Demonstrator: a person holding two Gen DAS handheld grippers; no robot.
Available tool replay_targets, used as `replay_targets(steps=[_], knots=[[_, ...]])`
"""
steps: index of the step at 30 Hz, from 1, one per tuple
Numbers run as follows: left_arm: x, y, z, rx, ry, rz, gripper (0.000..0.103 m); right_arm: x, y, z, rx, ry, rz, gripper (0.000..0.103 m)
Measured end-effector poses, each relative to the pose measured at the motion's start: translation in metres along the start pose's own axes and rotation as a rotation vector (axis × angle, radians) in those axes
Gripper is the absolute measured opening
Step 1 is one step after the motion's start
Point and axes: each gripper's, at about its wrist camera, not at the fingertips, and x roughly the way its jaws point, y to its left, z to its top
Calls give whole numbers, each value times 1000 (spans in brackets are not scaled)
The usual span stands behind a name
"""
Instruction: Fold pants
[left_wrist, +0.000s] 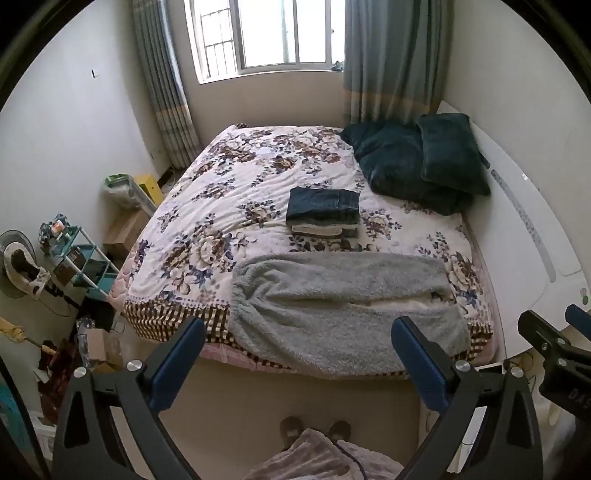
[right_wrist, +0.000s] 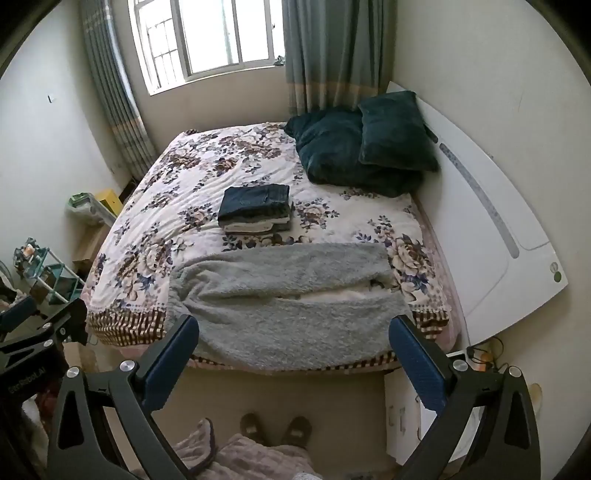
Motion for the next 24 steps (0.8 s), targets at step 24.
replay_targets(steps=[24], knots=[[-12,5,9,25,-31,-1,103,-10,6,8,9,-13,2,103]])
